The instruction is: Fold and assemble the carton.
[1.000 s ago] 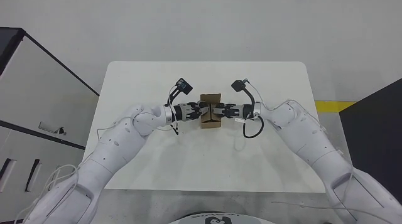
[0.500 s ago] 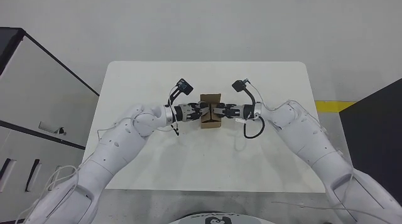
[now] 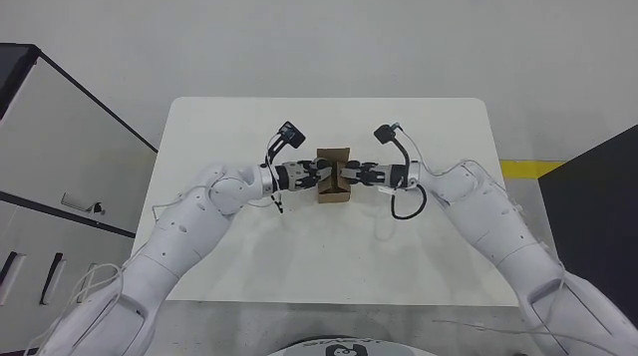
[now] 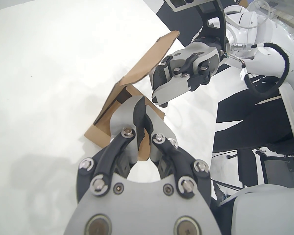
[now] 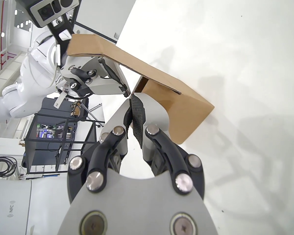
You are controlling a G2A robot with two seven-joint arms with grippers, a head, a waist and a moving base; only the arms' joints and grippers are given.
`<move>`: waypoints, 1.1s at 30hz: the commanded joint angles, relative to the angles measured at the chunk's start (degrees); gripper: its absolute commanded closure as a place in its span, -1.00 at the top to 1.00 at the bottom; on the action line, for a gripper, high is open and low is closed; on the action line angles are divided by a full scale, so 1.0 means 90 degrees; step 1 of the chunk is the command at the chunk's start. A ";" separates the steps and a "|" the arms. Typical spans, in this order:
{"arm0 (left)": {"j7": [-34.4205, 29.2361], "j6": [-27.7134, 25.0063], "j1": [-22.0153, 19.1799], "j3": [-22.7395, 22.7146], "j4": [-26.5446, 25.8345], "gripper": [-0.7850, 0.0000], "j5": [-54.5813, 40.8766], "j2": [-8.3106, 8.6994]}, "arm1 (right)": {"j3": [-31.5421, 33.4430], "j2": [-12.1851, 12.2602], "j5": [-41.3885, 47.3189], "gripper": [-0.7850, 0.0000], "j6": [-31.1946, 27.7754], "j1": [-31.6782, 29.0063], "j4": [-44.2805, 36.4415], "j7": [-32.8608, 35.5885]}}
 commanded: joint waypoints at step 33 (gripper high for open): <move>0.0527 -0.1104 0.1491 -0.1120 -0.0729 1.00 -0.2138 0.0348 | 0.1046 0.0409 0.3516 1.00 -0.0642 -0.0653 -0.0293 0.1359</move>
